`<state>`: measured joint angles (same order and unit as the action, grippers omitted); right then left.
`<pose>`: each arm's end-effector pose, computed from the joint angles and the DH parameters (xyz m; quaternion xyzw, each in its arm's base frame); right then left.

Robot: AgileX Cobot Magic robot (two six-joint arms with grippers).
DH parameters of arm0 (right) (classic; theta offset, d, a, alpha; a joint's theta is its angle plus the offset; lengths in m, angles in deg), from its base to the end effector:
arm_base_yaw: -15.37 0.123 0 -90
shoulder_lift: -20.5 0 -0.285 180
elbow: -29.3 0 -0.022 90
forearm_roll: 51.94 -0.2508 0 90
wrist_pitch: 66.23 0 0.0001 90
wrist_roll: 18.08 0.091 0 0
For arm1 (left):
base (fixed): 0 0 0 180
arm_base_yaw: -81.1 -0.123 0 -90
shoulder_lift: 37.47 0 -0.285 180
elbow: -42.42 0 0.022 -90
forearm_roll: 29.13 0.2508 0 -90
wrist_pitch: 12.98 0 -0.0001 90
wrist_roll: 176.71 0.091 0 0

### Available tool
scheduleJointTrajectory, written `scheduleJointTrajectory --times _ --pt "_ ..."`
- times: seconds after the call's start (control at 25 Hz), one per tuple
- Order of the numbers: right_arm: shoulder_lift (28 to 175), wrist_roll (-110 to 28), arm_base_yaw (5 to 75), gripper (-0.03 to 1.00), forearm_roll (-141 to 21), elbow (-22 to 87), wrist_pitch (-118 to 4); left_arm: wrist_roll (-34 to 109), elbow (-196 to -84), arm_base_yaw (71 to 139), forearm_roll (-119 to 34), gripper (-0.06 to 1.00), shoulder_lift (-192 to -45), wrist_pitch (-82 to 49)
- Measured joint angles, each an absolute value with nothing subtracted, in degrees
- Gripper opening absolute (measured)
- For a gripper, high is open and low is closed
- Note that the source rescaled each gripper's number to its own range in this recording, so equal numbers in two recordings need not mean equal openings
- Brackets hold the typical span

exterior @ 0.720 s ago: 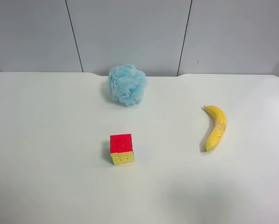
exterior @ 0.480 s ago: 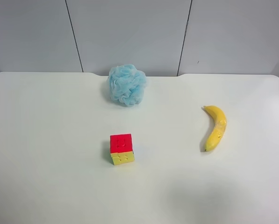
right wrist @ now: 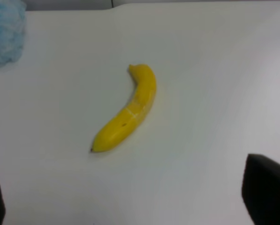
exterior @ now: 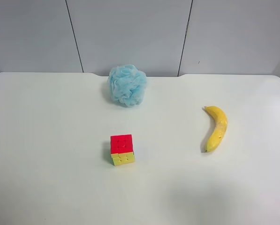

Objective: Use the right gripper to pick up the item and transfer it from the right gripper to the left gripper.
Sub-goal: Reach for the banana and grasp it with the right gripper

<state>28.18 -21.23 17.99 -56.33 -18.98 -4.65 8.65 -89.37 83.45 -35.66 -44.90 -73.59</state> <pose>-0.0067 0.0058 0.2777 -0.0449 0.8533 0.0359 0.5183 -0.0071 -0.0087 0.2797 0.0595 0.8457 -0.0430 0.5285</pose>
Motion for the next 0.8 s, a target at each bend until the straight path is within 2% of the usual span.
scheduleJointTrajectory --times 0.8 --pt "28.4 -20.9 18.0 1.0 -55.8 -19.0 -4.7 8.6 -89.4 83.4 -35.7 1.0 -44.9 -73.6"
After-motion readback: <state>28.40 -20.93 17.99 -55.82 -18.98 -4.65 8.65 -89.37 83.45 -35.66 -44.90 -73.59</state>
